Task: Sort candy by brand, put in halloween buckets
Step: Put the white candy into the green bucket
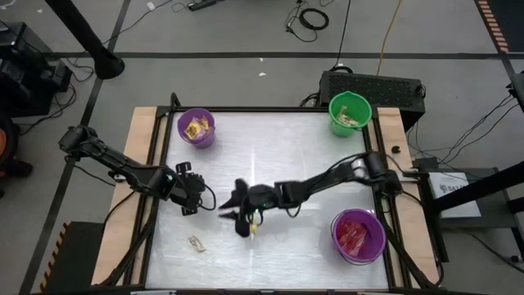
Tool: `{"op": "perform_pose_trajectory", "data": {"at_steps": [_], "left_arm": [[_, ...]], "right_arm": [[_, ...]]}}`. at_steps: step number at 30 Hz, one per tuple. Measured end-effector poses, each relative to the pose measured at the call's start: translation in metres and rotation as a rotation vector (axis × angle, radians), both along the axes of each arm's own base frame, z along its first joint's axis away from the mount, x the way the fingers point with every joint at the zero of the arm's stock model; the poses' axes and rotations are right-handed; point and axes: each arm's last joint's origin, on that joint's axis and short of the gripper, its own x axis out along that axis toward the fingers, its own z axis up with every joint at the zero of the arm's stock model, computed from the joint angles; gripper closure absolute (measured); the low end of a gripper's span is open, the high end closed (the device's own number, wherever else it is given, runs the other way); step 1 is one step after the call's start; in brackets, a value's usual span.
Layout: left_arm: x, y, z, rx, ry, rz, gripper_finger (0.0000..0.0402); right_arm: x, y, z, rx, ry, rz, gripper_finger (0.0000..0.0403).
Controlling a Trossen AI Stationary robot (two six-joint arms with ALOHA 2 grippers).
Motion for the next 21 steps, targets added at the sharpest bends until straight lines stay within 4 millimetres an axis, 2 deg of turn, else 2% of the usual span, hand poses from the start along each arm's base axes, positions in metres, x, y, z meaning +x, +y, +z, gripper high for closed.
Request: {"op": "perform_pose_trajectory", "data": {"at_steps": [4, 10, 14, 18, 21], "left_arm": [[-0.003, -0.007, 0.000, 0.000, 0.001, -0.046, 0.0210], [-0.010, -0.017, 0.000, 0.010, 0.020, -0.114, 0.0210], [-0.011, -0.019, 0.000, 0.023, 0.014, -0.130, 0.0210], [-0.011, -0.019, 0.000, 0.023, 0.015, -0.130, 0.0210], [-0.011, -0.019, 0.000, 0.022, 0.014, -0.131, 0.0210]], "right_arm": [[0.012, 0.017, -0.026, -0.059, -0.163, 0.112, 0.0287], [0.036, 0.036, -0.054, -0.077, -0.160, 0.142, 0.0287], [0.065, 0.047, -0.066, -0.086, -0.217, 0.153, 0.0287], [0.085, 0.050, -0.083, -0.033, -0.231, 0.261, 0.0287], [0.095, 0.050, -0.088, -0.020, -0.219, 0.286, 0.0287]]}}
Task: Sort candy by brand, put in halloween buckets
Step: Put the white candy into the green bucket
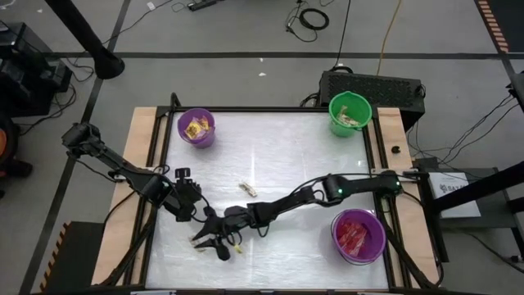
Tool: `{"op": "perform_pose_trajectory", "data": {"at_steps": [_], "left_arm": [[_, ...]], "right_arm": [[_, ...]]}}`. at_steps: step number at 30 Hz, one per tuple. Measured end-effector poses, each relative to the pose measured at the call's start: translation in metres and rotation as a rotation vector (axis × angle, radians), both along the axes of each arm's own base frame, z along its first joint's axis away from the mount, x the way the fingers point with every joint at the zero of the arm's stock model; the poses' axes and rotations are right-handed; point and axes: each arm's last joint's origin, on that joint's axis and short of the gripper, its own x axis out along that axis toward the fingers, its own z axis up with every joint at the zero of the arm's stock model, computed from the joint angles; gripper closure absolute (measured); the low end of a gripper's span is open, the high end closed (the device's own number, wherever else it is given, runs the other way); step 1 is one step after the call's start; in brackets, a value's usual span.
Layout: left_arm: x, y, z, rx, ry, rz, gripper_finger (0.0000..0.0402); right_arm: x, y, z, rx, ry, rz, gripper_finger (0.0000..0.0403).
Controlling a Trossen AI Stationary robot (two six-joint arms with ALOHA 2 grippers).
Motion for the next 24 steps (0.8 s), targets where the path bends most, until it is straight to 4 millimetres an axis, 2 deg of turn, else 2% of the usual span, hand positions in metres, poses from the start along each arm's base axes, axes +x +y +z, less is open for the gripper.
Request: {"op": "perform_pose_trajectory", "data": {"at_steps": [4, 13, 24], "left_arm": [[0.000, 0.000, 0.000, 0.000, -0.005, 0.002, 0.0210], [0.000, 0.000, 0.000, -0.001, -0.016, 0.026, 0.0210], [0.002, 0.001, 0.001, 0.019, -0.038, 0.035, 0.0210]], "right_arm": [[0.006, 0.002, -0.007, -0.065, 0.007, 0.006, 0.0287], [0.004, 0.010, -0.019, -0.280, 0.061, -0.090, 0.0287], [0.007, -0.002, -0.028, -0.190, 0.110, -0.142, 0.0287]]}}
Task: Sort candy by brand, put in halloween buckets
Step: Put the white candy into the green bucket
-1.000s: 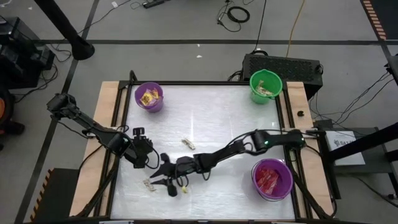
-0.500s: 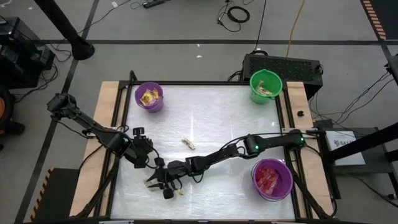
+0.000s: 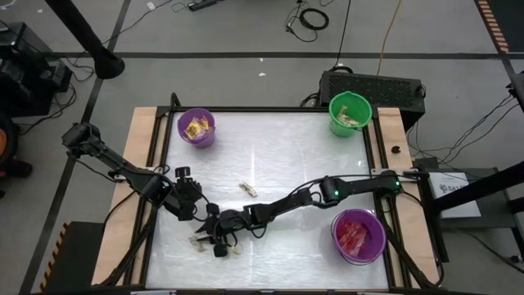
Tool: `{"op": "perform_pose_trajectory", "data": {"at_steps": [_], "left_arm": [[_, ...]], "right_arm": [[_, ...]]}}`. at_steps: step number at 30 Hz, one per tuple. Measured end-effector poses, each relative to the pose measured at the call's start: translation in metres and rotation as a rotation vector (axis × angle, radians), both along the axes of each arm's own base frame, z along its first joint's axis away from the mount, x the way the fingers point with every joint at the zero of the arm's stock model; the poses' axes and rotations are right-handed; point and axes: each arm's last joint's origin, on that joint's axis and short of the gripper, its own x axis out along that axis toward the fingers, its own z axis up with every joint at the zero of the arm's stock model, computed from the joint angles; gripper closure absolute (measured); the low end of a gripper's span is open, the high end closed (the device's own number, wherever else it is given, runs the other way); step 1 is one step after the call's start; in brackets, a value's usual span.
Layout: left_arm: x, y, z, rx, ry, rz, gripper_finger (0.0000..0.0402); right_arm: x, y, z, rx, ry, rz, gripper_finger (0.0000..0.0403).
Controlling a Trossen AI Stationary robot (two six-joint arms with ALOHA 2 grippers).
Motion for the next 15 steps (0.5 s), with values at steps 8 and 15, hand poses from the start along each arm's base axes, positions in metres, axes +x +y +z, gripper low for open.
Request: {"op": "perform_pose_trajectory", "data": {"at_steps": [8, 15], "left_arm": [[0.000, 0.000, 0.000, 0.000, 0.000, 0.001, 0.0210], [0.000, 0.000, 0.000, -0.005, 0.001, 0.018, 0.0210]], "right_arm": [[0.002, 0.009, -0.009, 0.058, 0.000, 0.001, 0.0287], [0.016, 0.014, -0.028, 0.126, 0.021, 0.019, 0.0289]]}}
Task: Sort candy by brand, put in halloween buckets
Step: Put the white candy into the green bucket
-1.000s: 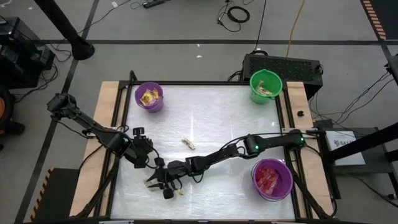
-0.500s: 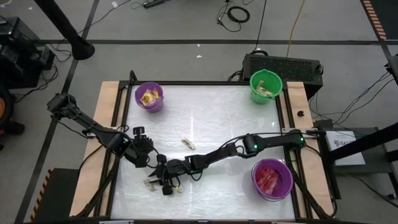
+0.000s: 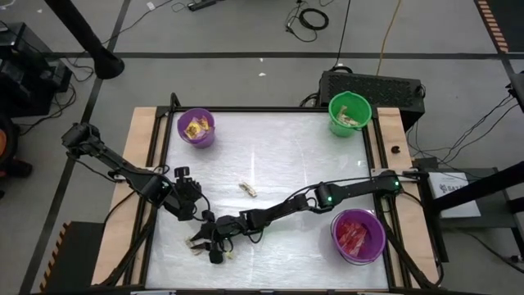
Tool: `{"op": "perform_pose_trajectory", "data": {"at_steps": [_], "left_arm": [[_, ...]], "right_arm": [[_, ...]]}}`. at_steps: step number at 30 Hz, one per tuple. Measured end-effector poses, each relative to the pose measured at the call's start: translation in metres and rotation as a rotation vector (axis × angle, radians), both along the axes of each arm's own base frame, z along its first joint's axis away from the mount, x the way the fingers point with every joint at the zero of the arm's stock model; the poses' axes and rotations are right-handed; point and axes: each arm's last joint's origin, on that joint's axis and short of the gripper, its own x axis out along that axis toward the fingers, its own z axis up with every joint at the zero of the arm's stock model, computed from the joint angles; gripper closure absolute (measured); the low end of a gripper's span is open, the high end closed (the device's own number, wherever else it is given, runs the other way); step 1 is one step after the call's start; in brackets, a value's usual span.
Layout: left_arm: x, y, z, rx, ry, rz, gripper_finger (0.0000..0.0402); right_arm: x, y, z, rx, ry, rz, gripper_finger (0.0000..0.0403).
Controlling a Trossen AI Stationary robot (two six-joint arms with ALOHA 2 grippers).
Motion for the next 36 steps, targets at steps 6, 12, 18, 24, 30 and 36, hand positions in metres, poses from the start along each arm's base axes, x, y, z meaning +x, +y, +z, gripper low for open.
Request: {"op": "perform_pose_trajectory", "data": {"at_steps": [6, 12, 18, 24, 30, 36], "left_arm": [[-0.001, 0.000, 0.000, -0.022, 0.016, 0.003, 0.0210], [-0.001, 0.000, 0.000, -0.034, 0.007, 0.030, 0.0210], [-0.001, 0.000, 0.000, -0.042, 0.005, 0.047, 0.0210], [0.001, 0.001, 0.001, 0.014, -0.045, 0.063, 0.0210], [0.002, 0.002, 0.001, 0.056, -0.074, 0.076, 0.0210], [0.002, 0.002, 0.001, 0.050, -0.083, 0.098, 0.0210]], "right_arm": [[-0.002, -0.002, 0.000, -0.013, 0.095, -0.032, 0.0340], [0.000, -0.002, 0.003, -0.029, 0.092, -0.028, 0.0396], [-0.003, -0.005, 0.025, -0.132, 0.160, -0.020, 0.0401], [-0.008, -0.007, 0.046, -0.261, 0.211, 0.007, 0.0402], [-0.012, -0.015, 0.074, -0.339, 0.239, 0.030, 0.0403], [-0.014, -0.016, 0.077, -0.281, 0.278, 0.052, 0.0396]]}}
